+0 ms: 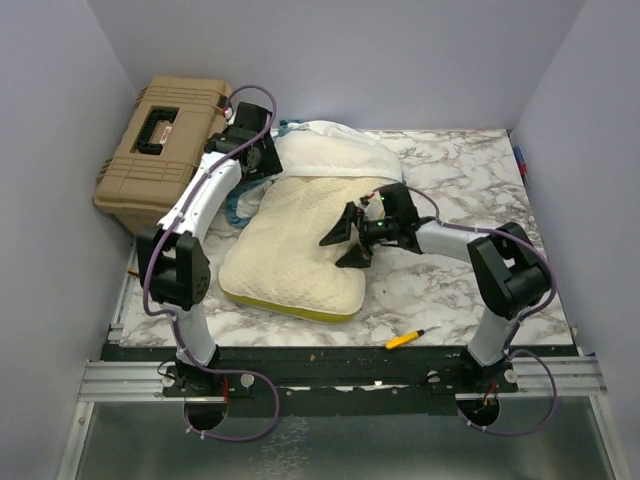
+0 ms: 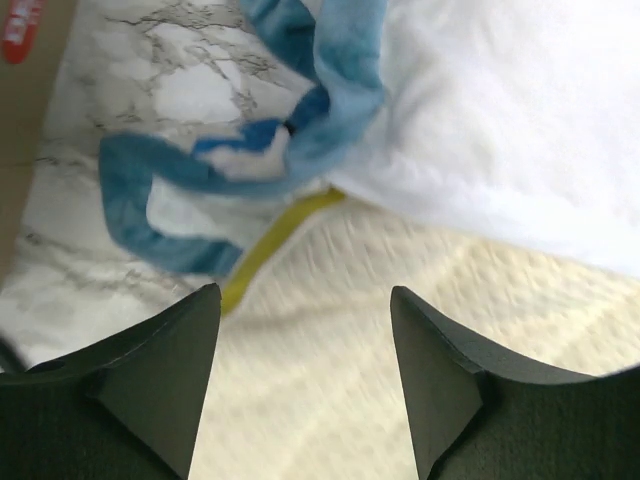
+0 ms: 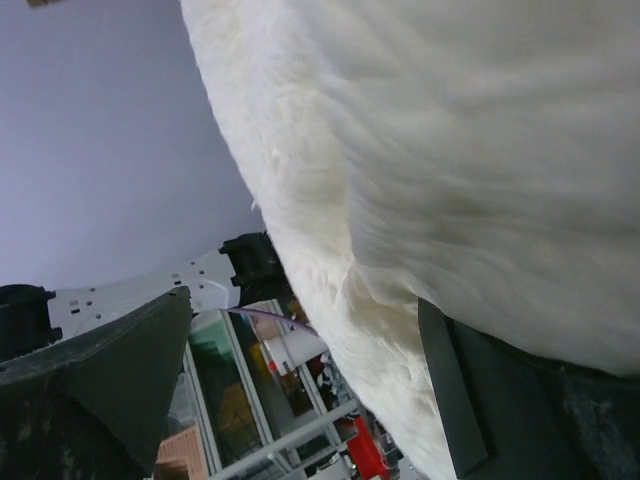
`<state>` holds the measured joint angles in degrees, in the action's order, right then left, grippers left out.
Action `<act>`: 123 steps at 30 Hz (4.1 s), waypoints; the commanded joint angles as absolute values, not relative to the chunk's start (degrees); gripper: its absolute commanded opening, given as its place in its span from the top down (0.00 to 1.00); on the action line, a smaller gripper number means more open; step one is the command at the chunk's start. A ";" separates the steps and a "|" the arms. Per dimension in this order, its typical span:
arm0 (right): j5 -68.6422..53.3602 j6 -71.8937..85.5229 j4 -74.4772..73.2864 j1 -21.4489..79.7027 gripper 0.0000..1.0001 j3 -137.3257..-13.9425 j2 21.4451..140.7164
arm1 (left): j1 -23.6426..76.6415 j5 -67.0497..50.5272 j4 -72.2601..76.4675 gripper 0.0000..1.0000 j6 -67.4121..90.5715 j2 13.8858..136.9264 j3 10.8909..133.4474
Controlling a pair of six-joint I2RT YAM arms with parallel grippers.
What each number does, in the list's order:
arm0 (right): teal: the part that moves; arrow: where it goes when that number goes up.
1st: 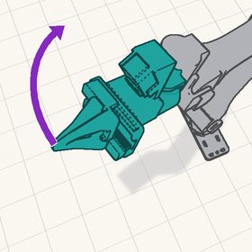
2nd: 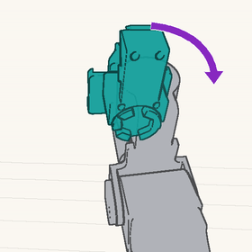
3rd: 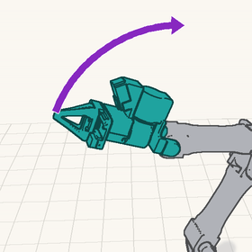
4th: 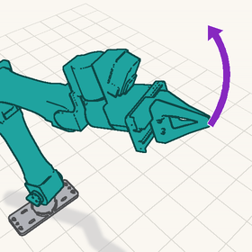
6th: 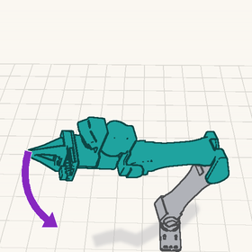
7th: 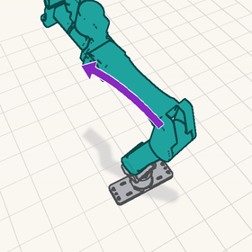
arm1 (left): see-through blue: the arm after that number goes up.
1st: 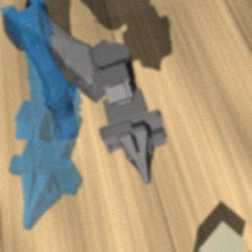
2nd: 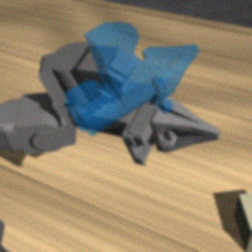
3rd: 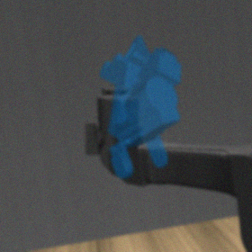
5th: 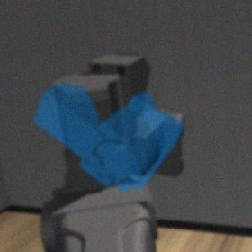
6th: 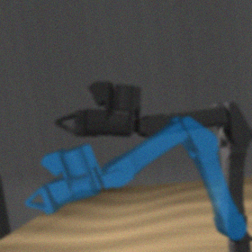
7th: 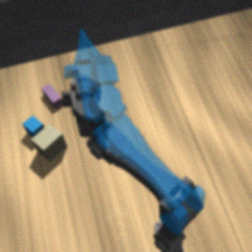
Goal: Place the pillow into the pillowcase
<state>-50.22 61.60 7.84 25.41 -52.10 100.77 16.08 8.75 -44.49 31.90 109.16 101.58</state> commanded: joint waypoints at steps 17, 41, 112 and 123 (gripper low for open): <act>-40.66 35.86 -19.86 2.22 0.00 -53.35 89.08 | 44.31 9.27 -44.10 0.34 35.57 98.09 86.64; -38.60 32.52 -16.88 -1.50 0.01 -59.80 102.26 | 58.38 43.66 -66.65 0.94 32.81 121.37 103.08; -37.28 31.74 -25.16 19.42 0.16 -64.83 82.62 | 37.95 17.72 -44.86 0.95 36.58 95.59 84.01; -28.78 33.83 -27.57 2.65 0.01 -53.17 76.69 | 46.90 25.15 -43.62 0.26 28.91 104.23 99.38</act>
